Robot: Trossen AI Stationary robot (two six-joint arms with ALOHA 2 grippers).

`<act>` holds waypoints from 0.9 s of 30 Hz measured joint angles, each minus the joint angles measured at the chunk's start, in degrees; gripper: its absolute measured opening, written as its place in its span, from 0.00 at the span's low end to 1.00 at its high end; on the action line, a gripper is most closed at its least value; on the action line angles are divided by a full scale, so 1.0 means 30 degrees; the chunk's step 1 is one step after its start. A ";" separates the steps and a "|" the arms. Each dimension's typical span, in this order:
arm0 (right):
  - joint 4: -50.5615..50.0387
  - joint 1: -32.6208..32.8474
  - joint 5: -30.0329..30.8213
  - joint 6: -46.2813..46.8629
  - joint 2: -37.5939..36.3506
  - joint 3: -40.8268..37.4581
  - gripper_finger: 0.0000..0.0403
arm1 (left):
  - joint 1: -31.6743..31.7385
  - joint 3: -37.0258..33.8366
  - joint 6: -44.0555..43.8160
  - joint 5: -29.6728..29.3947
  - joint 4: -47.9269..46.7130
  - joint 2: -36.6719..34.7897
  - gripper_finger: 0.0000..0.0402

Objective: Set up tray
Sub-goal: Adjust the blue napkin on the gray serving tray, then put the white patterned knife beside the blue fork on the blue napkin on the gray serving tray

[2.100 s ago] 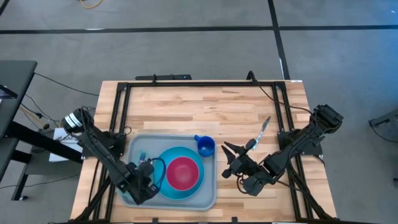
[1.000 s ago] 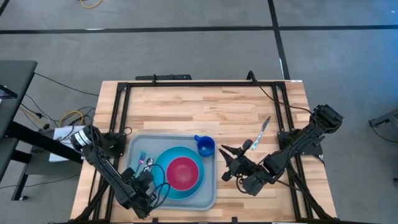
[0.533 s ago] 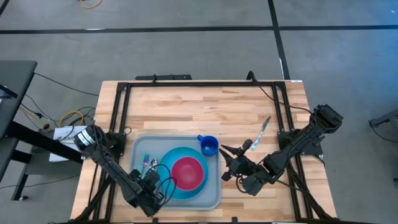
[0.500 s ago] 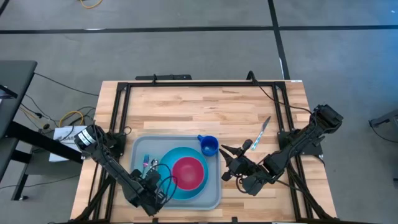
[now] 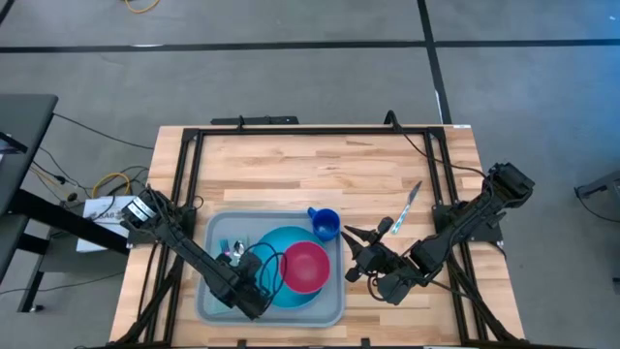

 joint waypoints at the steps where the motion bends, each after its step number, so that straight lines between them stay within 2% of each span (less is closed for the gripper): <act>1: 0.0000 0.0000 0.0000 0.0000 0.0000 0.0000 0.19 | -0.0013 0.0000 -0.0007 -0.0006 -0.0121 0.0004 0.00; 7: 0.0000 0.0000 -0.0249 0.0000 0.0000 0.0000 0.19 | -0.0452 0.0061 -0.0469 0.0347 -0.0523 -0.0010 0.00; 10: 0.0000 0.0000 -0.0357 0.0000 0.0000 0.0000 0.19 | -0.0730 0.0947 -0.0542 0.0077 -0.1341 -0.0025 0.00; 16: -0.0007 0.0414 -0.0335 -0.0158 0.0000 0.0000 0.19 | -0.1244 0.4306 -0.1422 -0.2328 -0.6456 -0.0032 0.00; 19: -0.0007 0.1045 -0.0335 -0.0168 -0.0008 0.0000 0.19 | -0.1522 0.6011 -0.1661 -0.4927 -0.8607 -0.0041 0.00; 23: -0.0720 0.2191 -0.0342 0.0325 -0.0395 0.0014 0.19 | -0.2007 0.7424 -0.0473 -1.0031 -0.8443 -0.0054 0.00; 25: -0.2703 0.2663 -0.0422 0.2365 -0.0927 0.0015 0.19 | -0.2230 0.7798 0.1008 -1.2705 -0.7865 -0.0054 0.00; 27: -0.5602 0.2979 -0.0735 0.5880 -0.1837 0.0015 0.19 | -0.2417 0.7939 0.2564 -1.5281 -0.7154 -0.0061 0.00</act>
